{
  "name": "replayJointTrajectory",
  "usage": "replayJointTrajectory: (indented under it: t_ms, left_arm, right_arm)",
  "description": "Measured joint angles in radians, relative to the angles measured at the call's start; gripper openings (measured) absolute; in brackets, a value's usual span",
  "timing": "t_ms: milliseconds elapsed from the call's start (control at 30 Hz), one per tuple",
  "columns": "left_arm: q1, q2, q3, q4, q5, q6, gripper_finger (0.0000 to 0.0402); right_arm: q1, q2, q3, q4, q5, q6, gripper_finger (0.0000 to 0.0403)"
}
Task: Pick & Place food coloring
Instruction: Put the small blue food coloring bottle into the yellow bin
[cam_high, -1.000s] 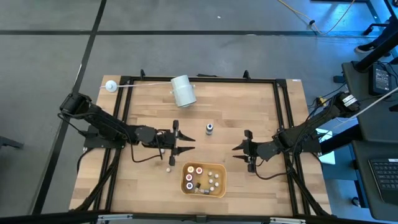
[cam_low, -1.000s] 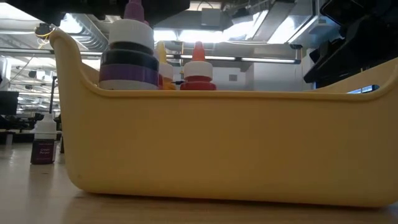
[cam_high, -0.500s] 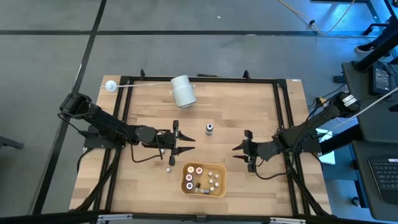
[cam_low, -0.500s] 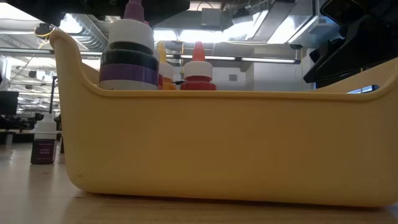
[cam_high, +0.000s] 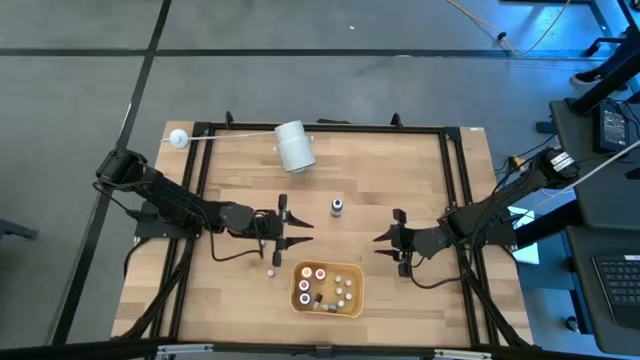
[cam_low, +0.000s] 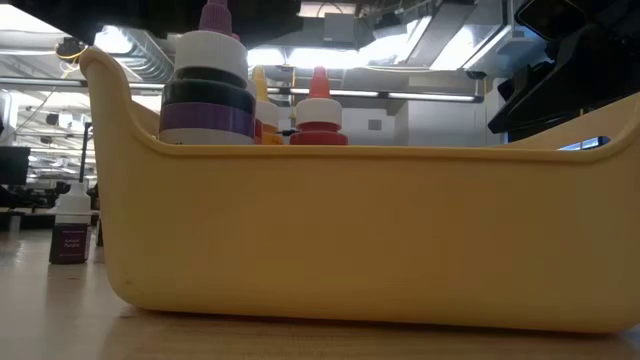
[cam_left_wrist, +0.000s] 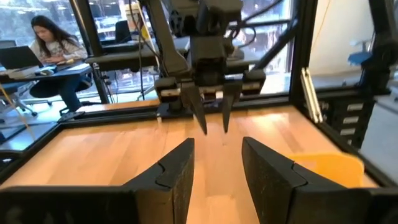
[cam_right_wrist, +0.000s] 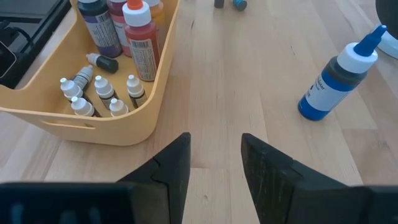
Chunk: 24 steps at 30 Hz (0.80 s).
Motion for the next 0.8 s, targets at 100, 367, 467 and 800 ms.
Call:
replayJointTrajectory:
  t_ms: [100, 367, 467, 800]
  left_arm:
    - [0.000, 0.000, 0.000, -0.027, 0.000, 0.033, 0.0132]
    - [0.000, 0.000, 0.000, -0.029, 0.000, 0.046, 0.0128]
    - [0.000, 0.000, 0.000, -0.039, 0.000, 0.046, 0.0128]
    - [0.000, 0.000, 0.000, -0.043, 0.000, 0.046, 0.0131]
  right_arm:
    - [0.000, 0.000, 0.000, 0.000, 0.000, 0.000, 0.0145]
    - [0.000, 0.000, 0.000, 0.000, 0.000, 0.000, 0.0145]
    - [0.000, 0.000, 0.000, 0.000, 0.000, 0.000, 0.0145]
    - [0.000, 0.000, 0.000, 0.000, 0.000, 0.000, 0.0145]
